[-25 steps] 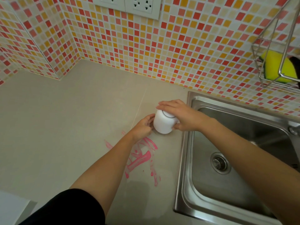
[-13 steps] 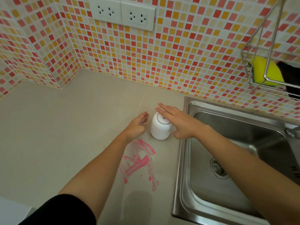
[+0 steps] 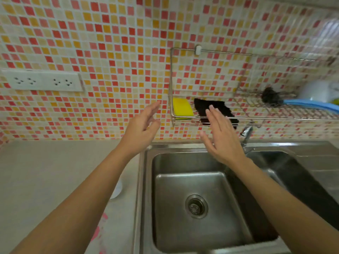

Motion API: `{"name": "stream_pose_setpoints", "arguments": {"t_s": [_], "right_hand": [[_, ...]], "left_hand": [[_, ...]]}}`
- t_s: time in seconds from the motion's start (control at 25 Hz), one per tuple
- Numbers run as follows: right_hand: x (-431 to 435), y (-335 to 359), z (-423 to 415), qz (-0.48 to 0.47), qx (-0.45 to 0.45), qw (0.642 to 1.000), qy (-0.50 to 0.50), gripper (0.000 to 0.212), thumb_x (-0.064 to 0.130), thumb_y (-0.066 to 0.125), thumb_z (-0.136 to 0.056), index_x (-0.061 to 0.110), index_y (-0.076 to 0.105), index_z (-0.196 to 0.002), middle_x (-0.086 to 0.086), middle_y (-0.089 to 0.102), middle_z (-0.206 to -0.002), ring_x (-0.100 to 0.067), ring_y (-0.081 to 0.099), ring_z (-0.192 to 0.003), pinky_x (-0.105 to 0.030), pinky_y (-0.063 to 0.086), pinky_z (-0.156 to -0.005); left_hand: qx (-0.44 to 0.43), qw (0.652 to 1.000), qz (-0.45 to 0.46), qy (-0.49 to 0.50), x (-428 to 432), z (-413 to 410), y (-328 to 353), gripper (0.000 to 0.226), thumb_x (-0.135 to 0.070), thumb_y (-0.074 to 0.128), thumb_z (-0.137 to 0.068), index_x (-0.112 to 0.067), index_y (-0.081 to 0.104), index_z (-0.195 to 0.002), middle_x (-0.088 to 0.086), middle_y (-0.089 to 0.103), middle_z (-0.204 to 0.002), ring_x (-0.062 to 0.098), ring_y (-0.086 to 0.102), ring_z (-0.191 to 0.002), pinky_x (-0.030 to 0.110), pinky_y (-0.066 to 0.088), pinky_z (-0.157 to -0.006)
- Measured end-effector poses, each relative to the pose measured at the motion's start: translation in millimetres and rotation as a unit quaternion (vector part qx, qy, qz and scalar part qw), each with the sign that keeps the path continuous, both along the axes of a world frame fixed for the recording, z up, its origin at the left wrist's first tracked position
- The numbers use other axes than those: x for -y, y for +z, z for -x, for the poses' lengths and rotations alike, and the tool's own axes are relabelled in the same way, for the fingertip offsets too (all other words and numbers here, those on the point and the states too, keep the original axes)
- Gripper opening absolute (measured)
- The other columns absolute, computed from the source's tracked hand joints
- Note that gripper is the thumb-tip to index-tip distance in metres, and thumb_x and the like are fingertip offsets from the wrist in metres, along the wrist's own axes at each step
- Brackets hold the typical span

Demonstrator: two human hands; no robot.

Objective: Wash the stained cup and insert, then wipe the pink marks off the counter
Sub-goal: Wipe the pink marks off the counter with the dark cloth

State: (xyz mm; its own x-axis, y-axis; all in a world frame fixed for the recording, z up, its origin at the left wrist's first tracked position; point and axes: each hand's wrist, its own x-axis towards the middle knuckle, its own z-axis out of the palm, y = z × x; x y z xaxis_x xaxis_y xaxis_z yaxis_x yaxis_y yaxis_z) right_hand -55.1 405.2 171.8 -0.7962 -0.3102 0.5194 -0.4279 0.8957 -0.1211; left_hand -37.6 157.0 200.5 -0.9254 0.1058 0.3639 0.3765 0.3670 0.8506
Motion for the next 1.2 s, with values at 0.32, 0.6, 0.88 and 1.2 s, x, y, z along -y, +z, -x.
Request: {"name": "stream_pose_setpoints", "arguments": {"t_s": [0.32, 0.6, 0.88, 1.2], "right_hand": [[-152.2, 10.9, 37.3, -0.115, 0.094, 0.981, -0.123, 0.076, 0.061, 0.005, -0.089, 0.016, 0.002, -0.150, -0.008, 0.002, -0.159, -0.021, 0.000, -0.146, -0.036, -0.004, -0.115], [-166.3, 10.1, 47.6, -0.122, 0.071, 0.988, -0.068, 0.078, 0.062, 0.012, -0.089, 0.014, 0.007, -0.150, -0.007, 0.009, -0.159, -0.022, 0.007, -0.146, -0.039, -0.001, -0.115], [-173.7, 3.1, 49.8, -0.115, 0.042, 0.990, -0.063, 0.078, 0.063, 0.027, -0.091, 0.013, 0.013, -0.149, -0.008, 0.017, -0.157, -0.023, 0.016, -0.144, -0.042, 0.011, -0.116], [-172.0, 1.4, 52.7, -0.089, 0.045, 0.993, -0.064, 0.081, 0.067, 0.023, -0.089, 0.015, 0.011, -0.149, -0.007, 0.009, -0.159, -0.022, 0.008, -0.146, -0.041, 0.000, -0.115]], "left_hand": [[-0.037, 0.979, 0.191, -0.062, -168.5, 90.3, 43.9, 0.039, -0.024, 0.042, -0.099, -0.016, 0.044, -0.137, 0.006, 0.046, -0.143, 0.021, 0.041, -0.131, 0.030, 0.032, -0.107], [0.198, 0.811, 0.520, -0.181, -201.7, 152.9, 36.6, 0.075, -0.062, 0.040, -0.088, -0.033, 0.006, -0.149, -0.009, -0.006, -0.158, 0.019, -0.006, -0.145, 0.041, 0.001, -0.116], [0.068, 0.815, 0.545, -0.182, -207.4, 154.9, 31.5, 0.047, -0.033, 0.041, -0.098, -0.018, 0.037, -0.142, 0.005, 0.022, -0.155, 0.026, 0.024, -0.141, 0.034, 0.019, -0.112], [0.037, 0.944, 0.327, -0.001, -205.9, 164.2, 36.8, 0.033, -0.025, 0.034, -0.101, 0.000, 0.051, -0.114, 0.012, 0.057, -0.100, 0.028, 0.055, -0.094, 0.032, 0.038, -0.073]]}}
